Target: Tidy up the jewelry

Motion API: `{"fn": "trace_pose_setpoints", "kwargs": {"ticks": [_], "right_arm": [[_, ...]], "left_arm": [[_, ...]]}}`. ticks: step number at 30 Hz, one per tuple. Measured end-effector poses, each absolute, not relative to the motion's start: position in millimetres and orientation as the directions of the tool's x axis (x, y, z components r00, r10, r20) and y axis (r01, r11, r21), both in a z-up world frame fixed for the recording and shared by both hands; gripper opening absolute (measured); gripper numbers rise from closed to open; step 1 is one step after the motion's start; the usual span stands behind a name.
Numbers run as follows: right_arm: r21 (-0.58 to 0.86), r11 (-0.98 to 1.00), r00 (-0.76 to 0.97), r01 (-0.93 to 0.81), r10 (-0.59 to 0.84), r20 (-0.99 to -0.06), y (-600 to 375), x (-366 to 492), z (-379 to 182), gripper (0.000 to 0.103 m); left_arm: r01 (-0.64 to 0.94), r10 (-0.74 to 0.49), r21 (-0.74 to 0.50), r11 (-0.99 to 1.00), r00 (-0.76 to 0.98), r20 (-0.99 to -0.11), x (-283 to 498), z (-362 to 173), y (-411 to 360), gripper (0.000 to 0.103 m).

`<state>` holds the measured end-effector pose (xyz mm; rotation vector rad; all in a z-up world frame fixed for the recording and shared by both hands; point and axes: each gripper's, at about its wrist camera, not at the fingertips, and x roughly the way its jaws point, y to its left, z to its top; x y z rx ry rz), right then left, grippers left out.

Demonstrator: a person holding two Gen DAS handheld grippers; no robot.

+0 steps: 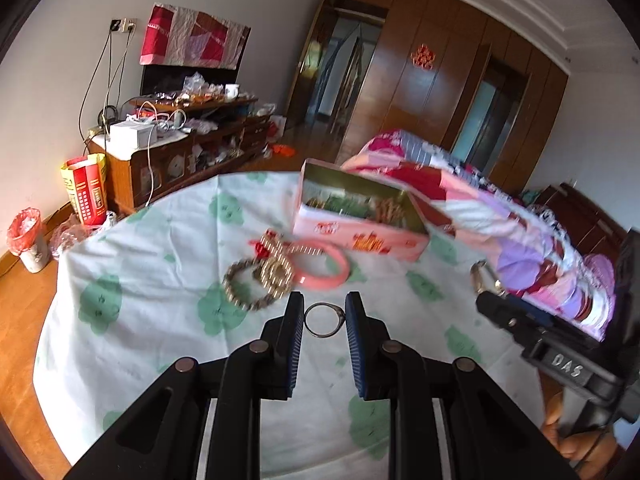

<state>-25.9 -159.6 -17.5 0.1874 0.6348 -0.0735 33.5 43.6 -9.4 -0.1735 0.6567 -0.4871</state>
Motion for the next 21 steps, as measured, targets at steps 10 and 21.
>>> {"fn": "trace_pose_setpoints", "kwargs": {"ticks": [10,21], "right_arm": [[0.137,0.981,0.847,0.138,-0.045,-0.529,-174.9,1.3,11.3,0.067],[0.108,0.983,0.870,0.146,-0.076,-0.488,-187.8,53.3,17.2,0.067]], "left_arm": [[0.447,-0.546,-0.315,0.837,0.715,-0.436,66.0,24.4,18.7,0.021],[0.437,-0.526,-0.294,0.850,0.735,-0.428,116.4,15.6,-10.5,0.021]]}}
